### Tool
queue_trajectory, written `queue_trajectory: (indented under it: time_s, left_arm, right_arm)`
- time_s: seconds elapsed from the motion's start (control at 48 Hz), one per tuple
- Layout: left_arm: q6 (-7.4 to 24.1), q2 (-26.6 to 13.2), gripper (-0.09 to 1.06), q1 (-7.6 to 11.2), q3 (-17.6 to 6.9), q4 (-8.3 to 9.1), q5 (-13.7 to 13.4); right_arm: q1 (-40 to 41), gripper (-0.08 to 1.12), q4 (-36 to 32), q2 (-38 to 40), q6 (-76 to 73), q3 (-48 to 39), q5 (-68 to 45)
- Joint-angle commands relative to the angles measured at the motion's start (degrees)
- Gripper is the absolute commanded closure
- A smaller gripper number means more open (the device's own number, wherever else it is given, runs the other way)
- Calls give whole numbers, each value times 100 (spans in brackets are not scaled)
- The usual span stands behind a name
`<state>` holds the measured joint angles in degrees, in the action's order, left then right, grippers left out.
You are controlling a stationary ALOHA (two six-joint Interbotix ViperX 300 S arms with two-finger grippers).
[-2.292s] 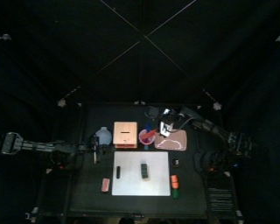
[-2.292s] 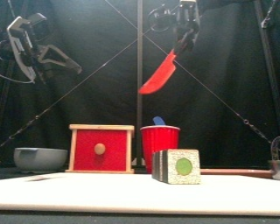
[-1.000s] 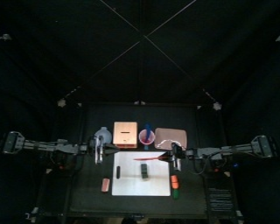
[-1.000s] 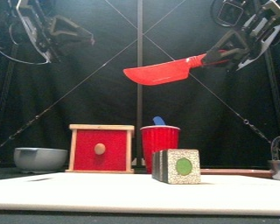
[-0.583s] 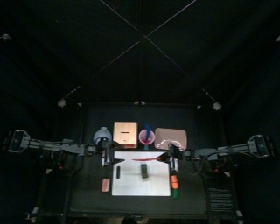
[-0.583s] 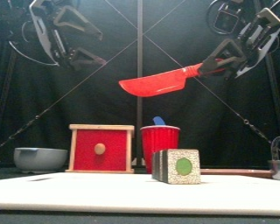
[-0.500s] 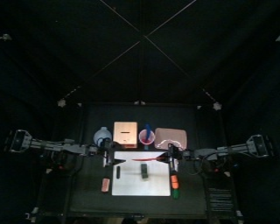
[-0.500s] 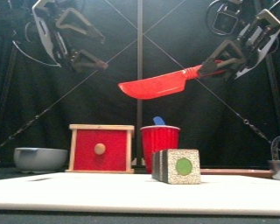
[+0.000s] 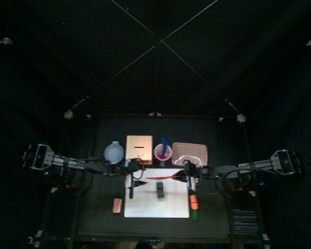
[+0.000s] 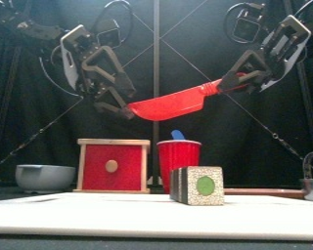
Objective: Place sushi on board then cut the sushi with the knife then place the pieces on the plate
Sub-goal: Grasp knife edge with left hand
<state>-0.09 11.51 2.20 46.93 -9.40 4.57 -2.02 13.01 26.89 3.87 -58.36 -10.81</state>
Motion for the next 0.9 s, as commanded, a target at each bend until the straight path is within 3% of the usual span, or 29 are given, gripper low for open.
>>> queue_trajectory:
  time_s: [0.021,0.396,0.896]
  left_arm:
    - [-9,-176,-7,9,-290,-26,9]
    - [0,-606,-4,18,-536,-18,9]
    - [9,-782,16,44,-615,9,9]
  right_arm:
    - [-9,71,44,9,0,149,-62]
    - [-53,71,62,-141,0,193,-70]
    - [-105,71,62,-193,0,202,-70]
